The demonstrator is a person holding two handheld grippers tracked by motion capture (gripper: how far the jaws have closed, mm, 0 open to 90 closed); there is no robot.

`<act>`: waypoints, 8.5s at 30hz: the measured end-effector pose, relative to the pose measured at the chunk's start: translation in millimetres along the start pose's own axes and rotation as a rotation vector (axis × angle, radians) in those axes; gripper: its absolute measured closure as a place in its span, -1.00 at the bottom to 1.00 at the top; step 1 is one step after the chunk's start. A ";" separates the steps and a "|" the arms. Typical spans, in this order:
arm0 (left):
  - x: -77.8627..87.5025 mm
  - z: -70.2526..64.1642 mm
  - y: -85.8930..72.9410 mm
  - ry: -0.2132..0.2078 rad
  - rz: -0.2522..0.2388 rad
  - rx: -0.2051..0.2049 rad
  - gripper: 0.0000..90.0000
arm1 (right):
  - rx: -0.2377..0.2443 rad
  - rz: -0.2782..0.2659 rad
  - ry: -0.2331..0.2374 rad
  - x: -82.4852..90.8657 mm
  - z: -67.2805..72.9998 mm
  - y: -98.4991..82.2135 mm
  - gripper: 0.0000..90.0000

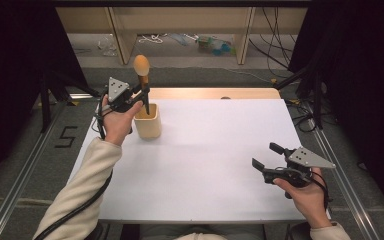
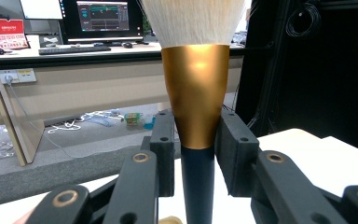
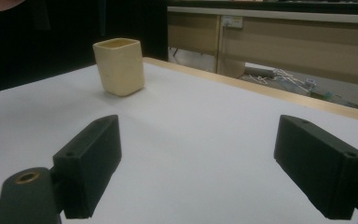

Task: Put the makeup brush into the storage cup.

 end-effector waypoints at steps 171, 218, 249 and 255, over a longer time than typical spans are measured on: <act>-26.5 28.1 -40.0 0.055 0.036 -0.071 0.55 | -0.015 -0.002 0.016 -1.0 1.0 -0.4 -0.65; -28.3 31.0 -51.0 0.058 0.054 -0.059 0.54 | -0.013 -0.005 0.016 -0.7 1.0 -0.3 -0.65; -29.6 32.7 -59.7 0.059 0.080 -0.054 0.54 | -0.015 -0.002 0.018 -0.9 1.0 -0.4 -0.65; -29.9 33.1 -60.8 0.056 0.082 -0.052 0.54 | -0.015 -0.001 0.018 -1.0 1.0 -0.5 -0.65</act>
Point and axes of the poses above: each handheld gripper's, and its own axes: x roughly backward along the jaws, y roughly out of its top, z roughly to its left, the point moved 3 cm from there along -x, roughly forward along the jaws, and after that the axes turned 12 degrees about -y, right-handed, at the moved point
